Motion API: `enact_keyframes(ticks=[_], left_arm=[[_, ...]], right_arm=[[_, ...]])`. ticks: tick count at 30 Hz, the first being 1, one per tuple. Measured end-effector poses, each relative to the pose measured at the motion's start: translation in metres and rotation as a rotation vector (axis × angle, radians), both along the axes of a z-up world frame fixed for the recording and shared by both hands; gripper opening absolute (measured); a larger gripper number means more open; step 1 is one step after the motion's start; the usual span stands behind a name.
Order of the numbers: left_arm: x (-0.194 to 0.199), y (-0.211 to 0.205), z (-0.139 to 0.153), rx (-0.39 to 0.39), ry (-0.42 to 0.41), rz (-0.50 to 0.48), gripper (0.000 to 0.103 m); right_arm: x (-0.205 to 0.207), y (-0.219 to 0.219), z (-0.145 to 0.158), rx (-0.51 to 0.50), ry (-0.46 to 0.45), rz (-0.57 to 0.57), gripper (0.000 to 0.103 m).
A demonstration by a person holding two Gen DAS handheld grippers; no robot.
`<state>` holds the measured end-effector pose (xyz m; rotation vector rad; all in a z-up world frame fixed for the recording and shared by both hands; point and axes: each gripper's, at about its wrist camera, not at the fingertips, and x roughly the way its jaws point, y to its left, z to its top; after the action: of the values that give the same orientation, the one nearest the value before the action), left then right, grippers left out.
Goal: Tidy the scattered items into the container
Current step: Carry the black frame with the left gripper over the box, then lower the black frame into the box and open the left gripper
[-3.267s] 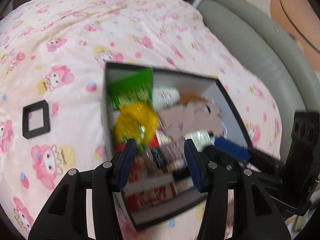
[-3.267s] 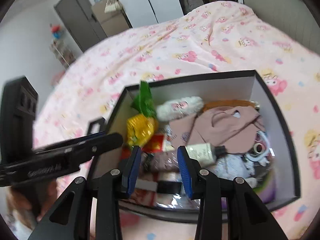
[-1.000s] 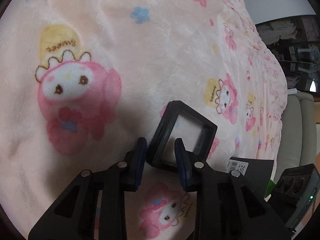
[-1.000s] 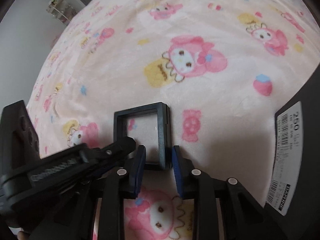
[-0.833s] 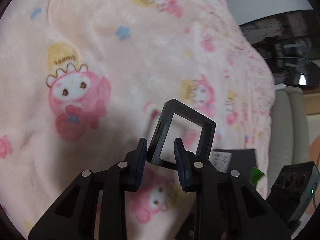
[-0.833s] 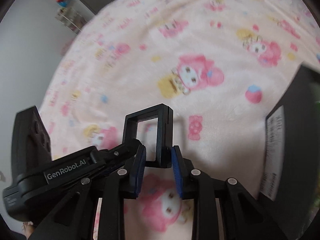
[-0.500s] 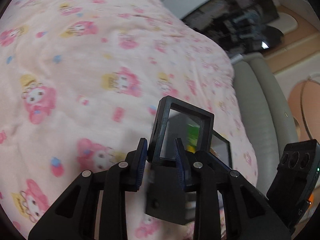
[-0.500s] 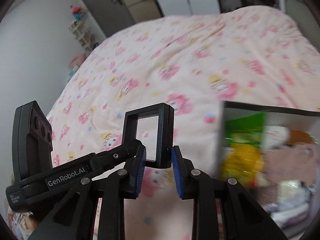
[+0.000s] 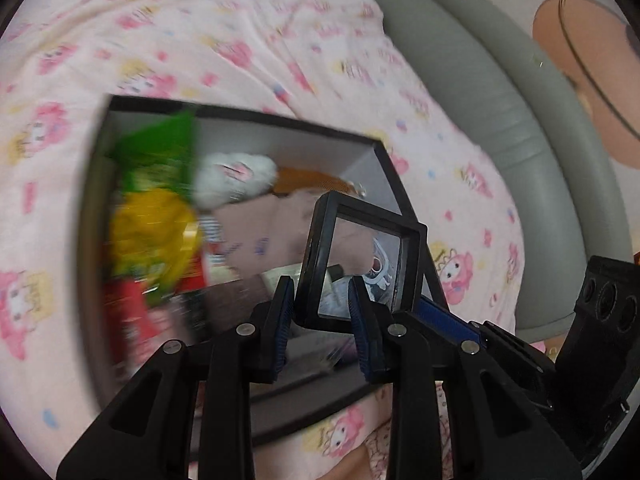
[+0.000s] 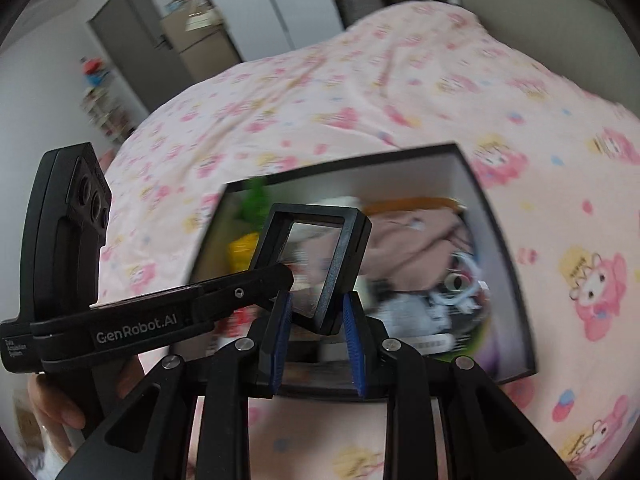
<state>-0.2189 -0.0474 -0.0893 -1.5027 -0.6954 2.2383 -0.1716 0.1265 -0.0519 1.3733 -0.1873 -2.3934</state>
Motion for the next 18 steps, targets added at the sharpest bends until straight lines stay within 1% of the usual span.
enact_keyframes(ticks=[3,4,5,7,8,10,11,12,14,16,18], left_arm=[[-0.017,0.018,-0.021,0.001,-0.064,-0.019,0.028],[-0.024,0.022,-0.028,-0.006,-0.084,-0.021,0.028],[-0.022,0.029,-0.029,-0.02,-0.097,-0.025,0.028],[-0.032,0.034,-0.032,-0.051,-0.094,-0.029,0.032],[-0.039,0.034,-0.032,-0.053,-0.105,-0.031,0.032],[-0.046,0.03,-0.034,-0.01,-0.128,-0.036,0.032],[-0.046,0.027,-0.033,0.011,-0.127,-0.036,0.032],[-0.044,0.023,-0.031,0.013,-0.113,-0.031,0.032],[-0.037,0.016,-0.028,-0.029,-0.079,-0.02,0.032],[-0.035,0.015,-0.027,-0.06,-0.063,-0.014,0.032],[-0.037,0.017,-0.031,-0.065,-0.062,-0.025,0.032]], right_arm=[[-0.017,0.02,-0.02,-0.002,-0.043,-0.032,0.023],[-0.024,0.025,-0.028,-0.007,-0.062,-0.039,0.023],[-0.027,0.029,-0.033,-0.014,-0.075,-0.041,0.023],[-0.041,0.037,-0.044,-0.072,-0.11,-0.043,0.023],[-0.049,0.043,-0.047,-0.124,-0.125,-0.047,0.022],[-0.059,0.049,-0.05,-0.144,-0.144,-0.068,0.022],[-0.062,0.051,-0.047,-0.132,-0.133,-0.08,0.022],[-0.063,0.052,-0.044,-0.124,-0.12,-0.081,0.023],[-0.058,0.054,-0.037,-0.1,-0.09,-0.078,0.023],[-0.051,0.055,-0.032,-0.07,-0.062,-0.079,0.023],[-0.046,0.052,-0.031,-0.025,-0.052,-0.071,0.023]])
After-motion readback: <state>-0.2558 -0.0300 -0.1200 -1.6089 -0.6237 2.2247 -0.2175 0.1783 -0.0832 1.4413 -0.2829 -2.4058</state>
